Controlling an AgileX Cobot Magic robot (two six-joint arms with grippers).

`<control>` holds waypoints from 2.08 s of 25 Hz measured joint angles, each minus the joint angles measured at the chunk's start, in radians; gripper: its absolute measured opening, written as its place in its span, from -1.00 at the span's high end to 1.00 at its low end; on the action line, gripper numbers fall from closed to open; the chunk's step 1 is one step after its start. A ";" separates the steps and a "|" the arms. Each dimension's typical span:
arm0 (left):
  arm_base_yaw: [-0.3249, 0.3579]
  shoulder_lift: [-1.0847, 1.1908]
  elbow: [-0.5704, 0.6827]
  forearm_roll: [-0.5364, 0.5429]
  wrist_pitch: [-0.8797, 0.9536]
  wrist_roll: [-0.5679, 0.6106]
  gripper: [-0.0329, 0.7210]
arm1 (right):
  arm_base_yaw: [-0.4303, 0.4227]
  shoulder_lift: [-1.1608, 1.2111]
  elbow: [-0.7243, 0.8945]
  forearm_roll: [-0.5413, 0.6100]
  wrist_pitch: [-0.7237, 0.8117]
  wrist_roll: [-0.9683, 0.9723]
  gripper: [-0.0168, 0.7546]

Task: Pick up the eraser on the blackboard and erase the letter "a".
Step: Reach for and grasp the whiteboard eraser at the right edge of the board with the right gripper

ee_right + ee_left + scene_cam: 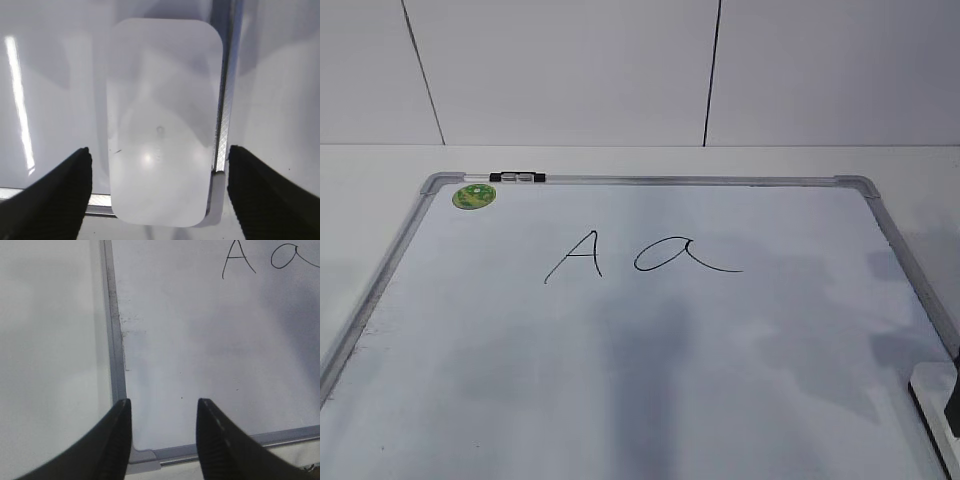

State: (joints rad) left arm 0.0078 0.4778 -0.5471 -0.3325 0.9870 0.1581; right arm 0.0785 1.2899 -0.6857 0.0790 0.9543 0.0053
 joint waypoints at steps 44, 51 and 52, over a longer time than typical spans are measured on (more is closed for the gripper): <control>0.000 0.096 -0.027 -0.002 -0.063 -0.001 0.04 | 0.000 0.169 -0.002 0.014 -0.079 0.000 -0.55; 0.000 0.096 -0.027 -0.006 -0.063 -0.001 0.04 | 0.000 0.169 -0.002 0.011 -0.077 0.000 -0.55; 0.000 0.096 -0.027 -0.008 -0.063 -0.001 0.04 | 0.000 0.169 -0.002 0.011 -0.077 0.000 -0.55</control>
State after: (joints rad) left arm 0.0078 0.5734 -0.5737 -0.3402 0.9236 0.1567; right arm 0.0785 1.4587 -0.6872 0.0905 0.8776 0.0053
